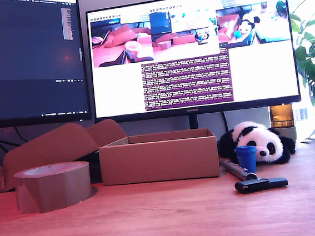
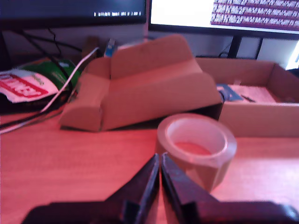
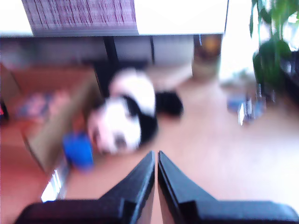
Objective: Pick up the scissors and place it inside the cardboard box
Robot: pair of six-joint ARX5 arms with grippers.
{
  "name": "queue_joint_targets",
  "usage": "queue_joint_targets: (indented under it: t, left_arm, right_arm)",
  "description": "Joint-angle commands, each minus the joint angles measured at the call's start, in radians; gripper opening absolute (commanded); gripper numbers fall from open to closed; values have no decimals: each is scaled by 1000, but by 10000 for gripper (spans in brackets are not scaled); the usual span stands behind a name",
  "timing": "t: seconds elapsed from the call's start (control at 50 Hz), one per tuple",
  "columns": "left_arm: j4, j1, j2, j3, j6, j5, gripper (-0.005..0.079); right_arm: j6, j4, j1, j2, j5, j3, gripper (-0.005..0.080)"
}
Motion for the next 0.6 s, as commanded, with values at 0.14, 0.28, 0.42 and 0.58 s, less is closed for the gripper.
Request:
queue_joint_targets:
  t: [0.14,0.28,0.42,0.58]
  left_arm:
    - [-56,2,5,-24,-5,-2,-23]
    - [-77,3,5,-24,-5,-2,-23]
    - [-77,3,5,-24,-5,-2,-23]
    - [-77,3,5,-24,-5,-2,-23]
  right_arm:
    - [-9,32,-2,-79,-11,-63,-10]
    - [-2,24,0,-160,-18,-69,-10]
    - [-3,-23,0,-253,-17,-69,-10]
    - [-6,-122,0,-360,-16,-69,-10]
